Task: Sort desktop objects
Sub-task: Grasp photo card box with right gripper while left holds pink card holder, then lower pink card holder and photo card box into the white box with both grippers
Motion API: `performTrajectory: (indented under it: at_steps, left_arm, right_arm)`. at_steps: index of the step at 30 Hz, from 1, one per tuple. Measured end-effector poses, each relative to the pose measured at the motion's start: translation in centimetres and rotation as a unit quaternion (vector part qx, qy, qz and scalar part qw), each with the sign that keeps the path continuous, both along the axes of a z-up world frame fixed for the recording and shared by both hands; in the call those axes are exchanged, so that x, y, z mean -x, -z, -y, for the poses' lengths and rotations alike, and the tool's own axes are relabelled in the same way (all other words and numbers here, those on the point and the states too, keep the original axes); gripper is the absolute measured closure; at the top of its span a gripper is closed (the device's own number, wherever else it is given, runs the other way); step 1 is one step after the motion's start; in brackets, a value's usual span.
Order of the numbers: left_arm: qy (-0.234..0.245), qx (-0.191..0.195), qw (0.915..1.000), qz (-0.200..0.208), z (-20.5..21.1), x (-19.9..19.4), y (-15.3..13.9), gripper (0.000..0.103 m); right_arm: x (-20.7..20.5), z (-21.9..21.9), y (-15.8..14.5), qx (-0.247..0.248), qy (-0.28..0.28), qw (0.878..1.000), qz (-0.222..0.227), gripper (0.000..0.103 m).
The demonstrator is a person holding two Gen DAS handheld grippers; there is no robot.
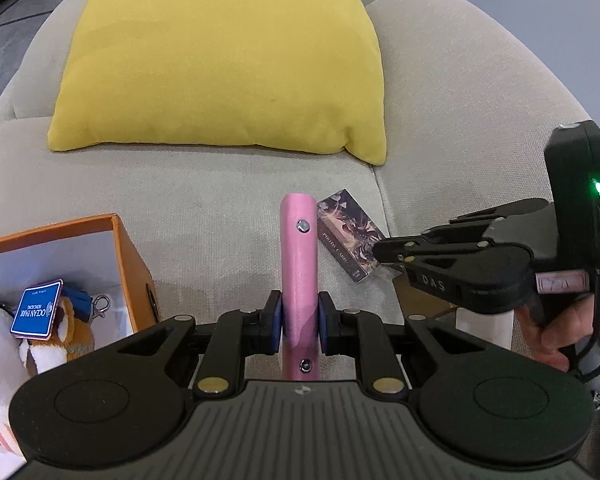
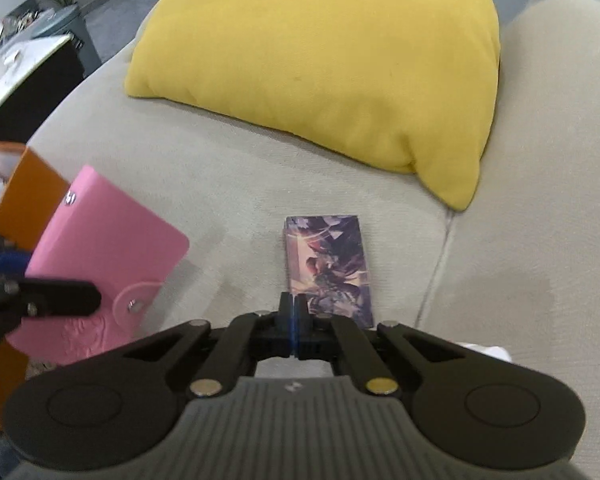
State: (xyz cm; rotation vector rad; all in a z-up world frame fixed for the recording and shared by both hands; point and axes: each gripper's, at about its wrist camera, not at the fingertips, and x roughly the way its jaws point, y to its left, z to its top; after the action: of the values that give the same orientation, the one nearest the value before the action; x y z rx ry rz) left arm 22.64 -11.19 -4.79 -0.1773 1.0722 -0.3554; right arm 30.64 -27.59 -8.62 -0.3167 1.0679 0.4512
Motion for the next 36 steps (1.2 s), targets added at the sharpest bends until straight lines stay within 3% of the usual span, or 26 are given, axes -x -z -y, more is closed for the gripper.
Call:
performTrajectory:
  at_steps: [2,3,4,5,11,13,19,23,27,28,31,36]
  left_arm:
    - [0.0,-0.002,1.0,0.002,0.0,0.0,0.0,0.083]
    - [-0.001,-0.002,1.0,0.003,0.0,0.1,0.0,0.083]
    - [-0.002,-0.003,1.0,0.003,0.0,0.1,0.1,0.083]
    - [-0.004,-0.005,1.0,0.003,0.0,0.0,0.1,0.083]
    - [-0.009,-0.007,0.9999,0.002,-0.3,-0.3,0.3,0.083]
    - [-0.008,-0.003,1.0,0.002,-0.3,-0.6,0.4,0.083]
    - [-0.003,0.011,0.9999,-0.005,-0.6,-1.2,0.8,0.083]
    - [-0.003,0.016,0.9998,-0.01,-0.8,-1.6,1.2,0.083]
    - [-0.003,0.023,0.9996,-0.013,-1.2,-1.6,1.2,0.083]
    - [-0.002,0.024,0.9996,-0.012,-1.1,-1.5,1.0,0.083]
    - [0.002,0.031,0.9995,-0.007,-1.3,-1.1,0.4,0.083]
    - [0.007,0.049,0.9987,0.012,-2.1,0.6,-1.6,0.083]
  right_arm:
    - [0.3,0.0,0.6,0.016,-0.009,1.0,0.004,0.094]
    - [0.4,-0.1,0.9,0.025,-0.017,0.999,0.011,0.083]
    - [0.8,-0.4,1.2,0.035,-0.028,0.999,0.019,0.065]
    - [0.9,-0.6,1.6,0.047,-0.04,0.998,0.027,0.06]
    - [0.0,-1.1,3.4,0.075,-0.085,0.993,0.04,0.057]
    - [-0.4,-1.4,4.1,0.084,-0.096,0.991,0.042,0.049]
    - [-2.0,-2.5,5.0,0.098,-0.079,0.991,0.049,0.039]
    - [-3.1,-3.3,5.7,0.121,-0.068,0.989,0.052,0.04]
    - [-4.2,-2.7,5.4,0.103,-0.042,0.993,0.037,0.043]
    - [-4.0,-2.5,5.1,0.101,-0.039,0.993,0.038,0.054]
    - [-3.5,-2.4,3.9,0.096,-0.034,0.994,0.047,0.067]
    - [-2.9,-1.2,2.2,0.07,0.008,0.997,0.031,0.073]
